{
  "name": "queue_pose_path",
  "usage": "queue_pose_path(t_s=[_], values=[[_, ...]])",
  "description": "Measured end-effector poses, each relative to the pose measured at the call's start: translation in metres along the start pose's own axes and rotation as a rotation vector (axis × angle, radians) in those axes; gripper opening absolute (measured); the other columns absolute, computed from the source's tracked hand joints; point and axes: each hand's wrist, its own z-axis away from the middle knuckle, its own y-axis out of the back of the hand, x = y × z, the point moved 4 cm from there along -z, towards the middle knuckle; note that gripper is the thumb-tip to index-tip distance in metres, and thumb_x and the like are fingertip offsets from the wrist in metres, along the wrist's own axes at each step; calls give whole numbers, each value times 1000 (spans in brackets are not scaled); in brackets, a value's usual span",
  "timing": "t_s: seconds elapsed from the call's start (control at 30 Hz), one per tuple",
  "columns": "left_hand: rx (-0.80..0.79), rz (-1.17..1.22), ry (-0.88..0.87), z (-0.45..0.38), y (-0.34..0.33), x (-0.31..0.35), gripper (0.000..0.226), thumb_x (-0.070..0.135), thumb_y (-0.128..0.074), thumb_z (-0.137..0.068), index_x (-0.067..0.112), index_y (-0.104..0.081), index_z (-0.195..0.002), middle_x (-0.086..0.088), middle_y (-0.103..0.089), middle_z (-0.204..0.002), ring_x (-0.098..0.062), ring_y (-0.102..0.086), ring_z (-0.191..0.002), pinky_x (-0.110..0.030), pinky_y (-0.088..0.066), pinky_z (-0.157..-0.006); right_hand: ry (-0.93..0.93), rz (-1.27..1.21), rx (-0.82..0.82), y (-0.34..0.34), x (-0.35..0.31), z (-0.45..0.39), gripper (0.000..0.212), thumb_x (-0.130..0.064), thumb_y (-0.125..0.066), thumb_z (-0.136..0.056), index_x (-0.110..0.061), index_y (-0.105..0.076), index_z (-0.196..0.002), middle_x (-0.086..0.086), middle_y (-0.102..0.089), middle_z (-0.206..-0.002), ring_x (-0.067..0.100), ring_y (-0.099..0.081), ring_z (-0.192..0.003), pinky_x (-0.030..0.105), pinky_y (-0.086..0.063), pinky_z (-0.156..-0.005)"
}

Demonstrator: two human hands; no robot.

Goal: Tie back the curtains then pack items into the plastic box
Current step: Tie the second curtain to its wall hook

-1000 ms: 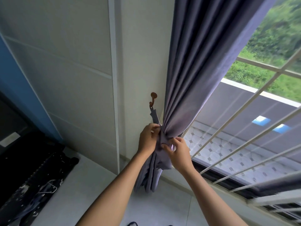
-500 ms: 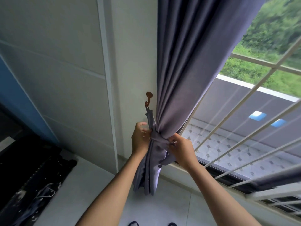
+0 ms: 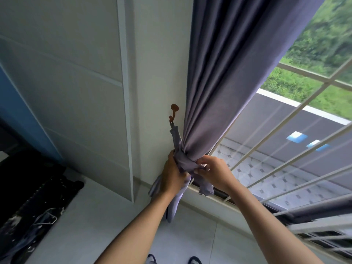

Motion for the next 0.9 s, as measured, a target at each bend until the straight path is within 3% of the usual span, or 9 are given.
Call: queue_pose_path(t_s=[0.07,0.13,0.2,0.37,0.57,0.63,0.73,0.8,0.9], values=[[50,-17,8,4,2,-6,63,43,-47,-75,12,-47,-130,-5,-66,-111,-21,-64,-96,-18,-44,-73,7,11,36,6,4,1,14,-26,-69,-84,-24,-70,-97,-7,-71,-91,13,-62,-82,24,-45,-71],[33,49,0,11,-2,-12,63,32,-57,-83,19,-37,-142,3,-62,-123,-6,-59,-104,-6,-42,-80,36,23,98,11,8,2,10,-27,-72,-83,-22,-73,-92,-8,-67,-96,12,-57,-87,17,-38,-70],[45,28,-57,16,-6,-16,64,16,-62,-88,19,-34,-146,3,-58,-131,-4,-53,-114,1,-35,-87,31,62,167,12,12,3,11,-29,-74,-82,-24,-75,-92,-8,-55,-99,13,-48,-93,19,-35,-71],[46,-11,-61,10,-14,-17,50,23,-55,-94,23,-43,-142,0,-61,-130,-18,-57,-116,-20,-44,-89,-12,158,296,13,11,-1,10,-28,-68,-87,-30,-76,-93,-6,-50,-81,14,-46,-77,23,-34,-58],[7,-23,-73,3,-18,-14,45,26,-52,-96,26,-46,-140,0,-66,-118,-13,-59,-107,-12,-39,-82,-197,-151,394,2,10,-9,10,-18,-64,-86,-19,-74,-89,-4,-69,-78,10,-58,-67,7,-33,-53],[5,3,-40,3,-12,-7,33,31,-50,-98,36,-54,-129,13,-68,-108,1,-59,-101,-9,-38,-80,-273,-353,447,-8,4,-6,13,-17,-64,-86,-19,-65,-99,-4,-69,-80,6,-63,-70,6,-38,-54],[33,-6,-76,8,-4,2,28,42,-46,-95,37,-54,-120,14,-68,-105,3,-59,-96,-13,-41,-78,-310,-631,486,-26,-4,4,38,-13,-65,-86,-27,-44,-115,-13,-68,-87,-6,-64,-76,11,-44,-63],[46,-25,-86,11,1,2,34,46,-43,-90,38,-48,-122,8,-68,-108,-5,-61,-97,-18,-44,-76,-291,-723,474,-40,-6,10,45,-15,-67,-85,-25,-43,-121,-15,-68,-97,-9,-64,-85,18,-49,-74],[27,-6,-44,11,0,-1,41,45,-42,-83,39,-51,-123,12,-68,-111,-1,-61,-94,-16,-44,-76,-208,-771,351,-55,-8,9,55,-17,-72,-80,-25,-47,-129,-16,-65,-108,-3,-62,-98,24,-51,-85]])
